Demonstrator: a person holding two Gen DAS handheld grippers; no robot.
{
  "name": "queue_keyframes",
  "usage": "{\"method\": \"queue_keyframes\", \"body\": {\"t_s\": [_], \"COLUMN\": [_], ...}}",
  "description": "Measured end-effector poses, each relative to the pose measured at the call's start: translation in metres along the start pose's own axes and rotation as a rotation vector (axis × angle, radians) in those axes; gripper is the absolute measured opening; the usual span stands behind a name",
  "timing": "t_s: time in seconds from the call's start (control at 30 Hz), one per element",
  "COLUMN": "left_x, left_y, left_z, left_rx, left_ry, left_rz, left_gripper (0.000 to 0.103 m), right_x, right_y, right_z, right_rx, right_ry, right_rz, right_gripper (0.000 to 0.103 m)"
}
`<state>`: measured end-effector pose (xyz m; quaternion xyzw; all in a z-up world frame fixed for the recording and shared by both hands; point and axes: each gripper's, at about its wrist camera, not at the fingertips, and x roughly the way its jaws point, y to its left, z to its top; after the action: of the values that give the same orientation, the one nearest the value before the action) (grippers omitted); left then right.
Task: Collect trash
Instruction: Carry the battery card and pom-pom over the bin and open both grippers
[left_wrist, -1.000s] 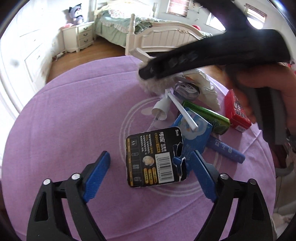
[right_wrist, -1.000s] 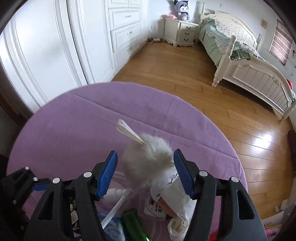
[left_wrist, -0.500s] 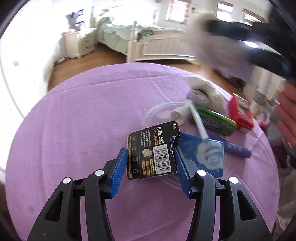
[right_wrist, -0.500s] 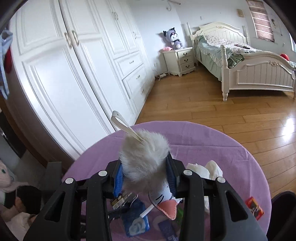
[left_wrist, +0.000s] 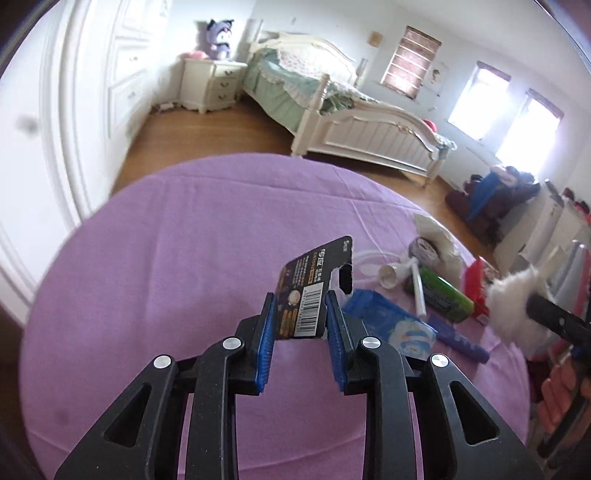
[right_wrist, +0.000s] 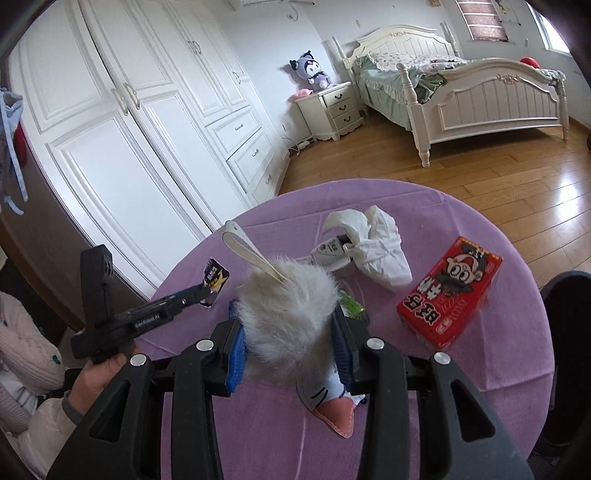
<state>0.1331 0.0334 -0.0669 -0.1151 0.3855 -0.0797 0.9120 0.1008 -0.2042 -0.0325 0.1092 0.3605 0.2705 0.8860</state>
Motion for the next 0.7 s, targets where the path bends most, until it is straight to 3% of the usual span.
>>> {"method": "queue_keyframes", "body": {"t_s": [0.07, 0.13, 0.3, 0.47, 0.7], "left_x": [-0.001, 0.003, 0.002, -0.009, -0.025], "left_y": [-0.007, -0.004, 0.032, 0.027, -0.034], "left_z": [0.003, 0.007, 0.012, 0.010, 0.021], "left_rx": [0.044, 0.048, -0.118, -0.124, -0.024], "left_ry": [-0.010, -0.002, 0.002, -0.025, -0.065], "left_rz": [0.088, 0.167, 0.045, 0.021, -0.046], "left_gripper": [0.006, 0.005, 0.005, 0.004, 0.004], "right_x": [0.000, -0.001, -0.001, -0.002, -0.019], "right_y": [0.003, 0.005, 0.005, -0.001, -0.032], "right_z": [-0.003, -0.006, -0.008, -0.011, -0.005], "right_rx": [-0.006, -0.011, -0.011, 0.018, 0.081], "right_ry": [0.005, 0.005, 0.010, -0.003, -0.063], "right_rz": [0.005, 0.004, 0.000, 0.010, -0.007], "right_gripper": [0.039, 0.039, 0.039, 0.039, 0.039]}}
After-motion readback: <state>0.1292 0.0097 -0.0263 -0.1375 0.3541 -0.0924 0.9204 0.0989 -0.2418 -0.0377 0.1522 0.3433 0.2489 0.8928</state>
